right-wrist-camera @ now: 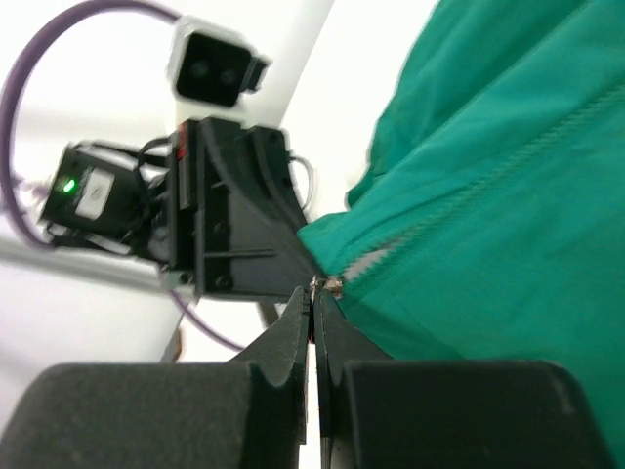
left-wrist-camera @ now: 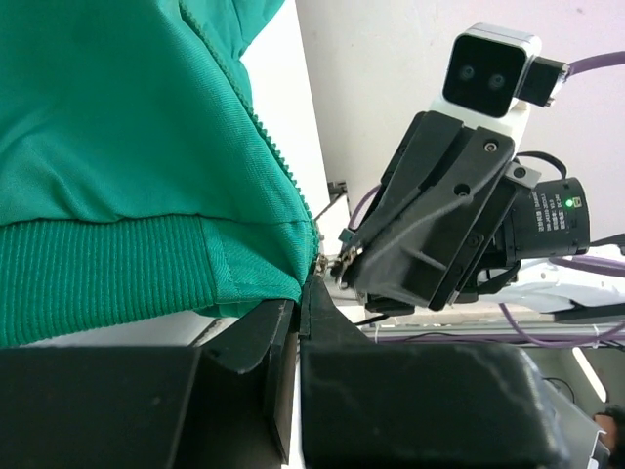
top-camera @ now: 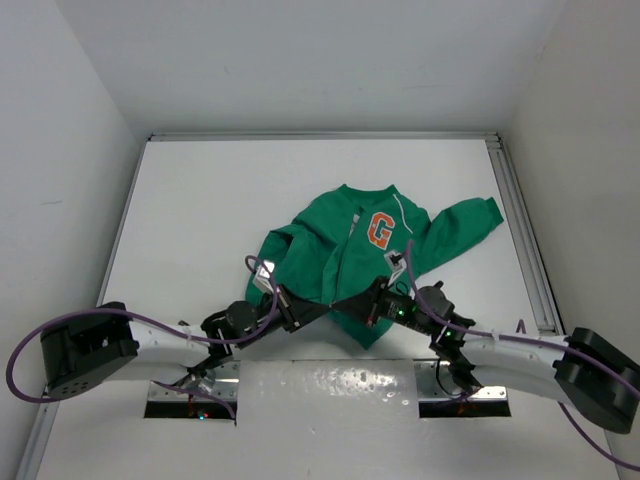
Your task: Zip up the jacket
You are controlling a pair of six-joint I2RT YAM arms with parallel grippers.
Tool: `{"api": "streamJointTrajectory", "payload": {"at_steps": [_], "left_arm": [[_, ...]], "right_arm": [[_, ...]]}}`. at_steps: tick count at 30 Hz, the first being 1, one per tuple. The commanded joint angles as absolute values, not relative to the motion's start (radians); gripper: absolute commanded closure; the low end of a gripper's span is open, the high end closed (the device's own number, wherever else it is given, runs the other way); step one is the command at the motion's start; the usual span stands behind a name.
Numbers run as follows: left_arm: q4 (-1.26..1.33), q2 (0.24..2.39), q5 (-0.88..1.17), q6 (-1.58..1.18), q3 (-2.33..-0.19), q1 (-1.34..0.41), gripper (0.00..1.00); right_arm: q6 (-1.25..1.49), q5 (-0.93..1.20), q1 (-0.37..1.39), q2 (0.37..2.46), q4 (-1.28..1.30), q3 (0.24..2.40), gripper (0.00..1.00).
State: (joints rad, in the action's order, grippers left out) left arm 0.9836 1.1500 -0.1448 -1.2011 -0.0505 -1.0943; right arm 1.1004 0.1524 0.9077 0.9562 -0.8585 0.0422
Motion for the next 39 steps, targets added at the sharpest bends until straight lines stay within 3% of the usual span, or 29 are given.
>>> {"api": "streamJointTrajectory", "payload": {"at_steps": [1,5,25,32,39], "left_arm": [[0.986,1.138,-0.155,-1.164,-0.002,-1.111,1.00],[0.928,1.094,-0.147,-1.120,-0.012,-1.111,1.00],[0.710,0.870,-0.117,-1.008,-0.011,-1.109,1.00],[0.649,0.793,-0.081,-0.994,-0.016,-1.111,1.00],[0.468,0.576,-0.103,-0.980,-0.034,-1.111,1.00]], "right_arm": [[1.121,0.005,0.916,0.890,-0.786,0.110,1.00],[1.043,-0.122,0.916,0.845,-0.536,0.212,1.00],[0.513,-0.443,0.916,0.994,-0.022,0.577,1.00],[0.283,-0.688,0.916,1.132,-0.003,0.725,1.00],[0.046,-0.902,0.800,1.385,-0.218,0.876,1.00]]}}
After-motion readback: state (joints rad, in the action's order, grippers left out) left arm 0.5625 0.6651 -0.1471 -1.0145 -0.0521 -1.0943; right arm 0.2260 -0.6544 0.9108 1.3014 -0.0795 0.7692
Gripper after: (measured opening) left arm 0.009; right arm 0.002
